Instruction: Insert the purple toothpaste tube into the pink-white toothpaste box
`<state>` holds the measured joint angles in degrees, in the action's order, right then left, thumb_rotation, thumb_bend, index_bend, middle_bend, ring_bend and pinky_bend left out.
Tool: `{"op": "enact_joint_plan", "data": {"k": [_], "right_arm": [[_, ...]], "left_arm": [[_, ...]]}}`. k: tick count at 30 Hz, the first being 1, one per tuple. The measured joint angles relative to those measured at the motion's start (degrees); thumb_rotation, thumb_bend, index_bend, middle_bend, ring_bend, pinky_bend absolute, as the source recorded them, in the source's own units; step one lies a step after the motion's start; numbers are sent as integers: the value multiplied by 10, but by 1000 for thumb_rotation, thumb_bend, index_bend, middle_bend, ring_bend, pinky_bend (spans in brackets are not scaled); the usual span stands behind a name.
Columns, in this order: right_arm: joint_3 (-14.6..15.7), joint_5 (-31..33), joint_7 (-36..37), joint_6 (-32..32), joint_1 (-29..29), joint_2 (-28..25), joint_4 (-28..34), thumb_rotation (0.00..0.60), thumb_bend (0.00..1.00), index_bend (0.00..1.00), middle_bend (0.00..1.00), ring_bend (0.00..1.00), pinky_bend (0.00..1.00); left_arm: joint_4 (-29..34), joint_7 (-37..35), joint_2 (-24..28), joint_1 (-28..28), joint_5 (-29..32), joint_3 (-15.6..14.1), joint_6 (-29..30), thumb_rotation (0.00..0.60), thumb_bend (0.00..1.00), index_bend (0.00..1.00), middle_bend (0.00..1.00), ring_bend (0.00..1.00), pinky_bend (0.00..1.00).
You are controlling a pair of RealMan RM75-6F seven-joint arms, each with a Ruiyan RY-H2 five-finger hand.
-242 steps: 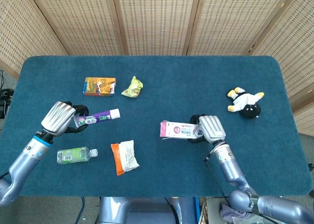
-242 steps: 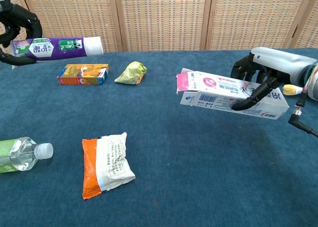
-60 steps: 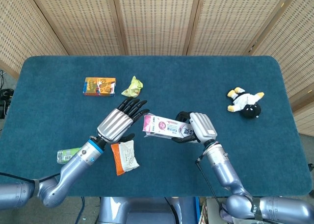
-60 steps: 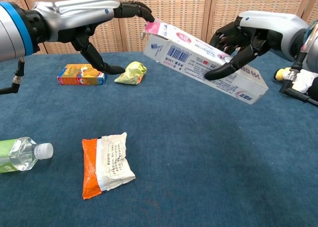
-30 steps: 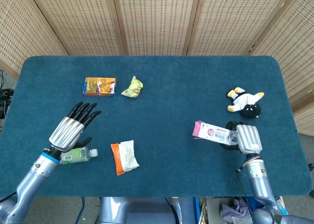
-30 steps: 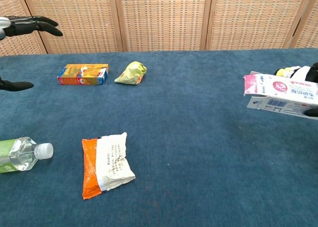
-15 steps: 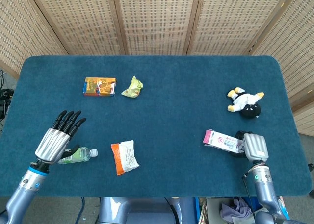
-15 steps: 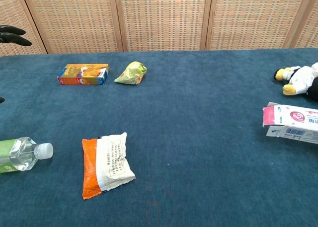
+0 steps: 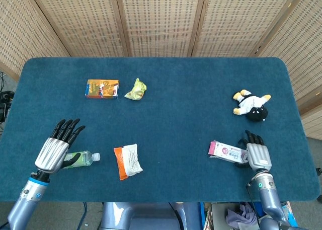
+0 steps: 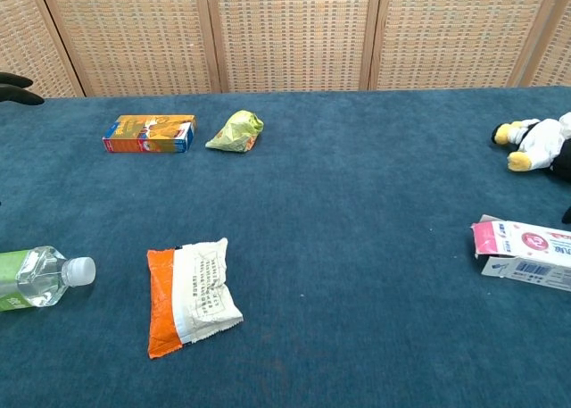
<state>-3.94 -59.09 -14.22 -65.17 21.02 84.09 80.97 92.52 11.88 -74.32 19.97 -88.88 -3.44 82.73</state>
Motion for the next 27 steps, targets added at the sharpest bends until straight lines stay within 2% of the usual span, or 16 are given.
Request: {"op": "enact_joint_plan", "data": {"k": [9, 14, 20, 27], "right_arm": [[-13, -42, 1, -36, -5, -19, 25, 600, 1, 35, 0, 0, 0], [-11, -97, 8, -84, -15, -27, 31, 600, 1, 7, 0, 0, 0], [15, -194, 25, -169, -47, -39, 37, 600, 0, 0, 0, 0, 0], [44, -260, 36, -236, -87, -50, 38, 600, 1, 0, 0, 0, 0]], "left_arm": [[11, 1, 10, -19, -3, 5, 8, 600, 291, 9, 0, 0, 0], [34, 16, 23, -33, 5, 0, 7, 600, 280, 0, 0, 0, 0], [47, 31, 32, -60, 1, -13, 21, 600, 272, 0, 0, 0, 0], [42, 39, 39, -84, -9, -19, 43, 600, 270, 0, 0, 0, 0]]}}
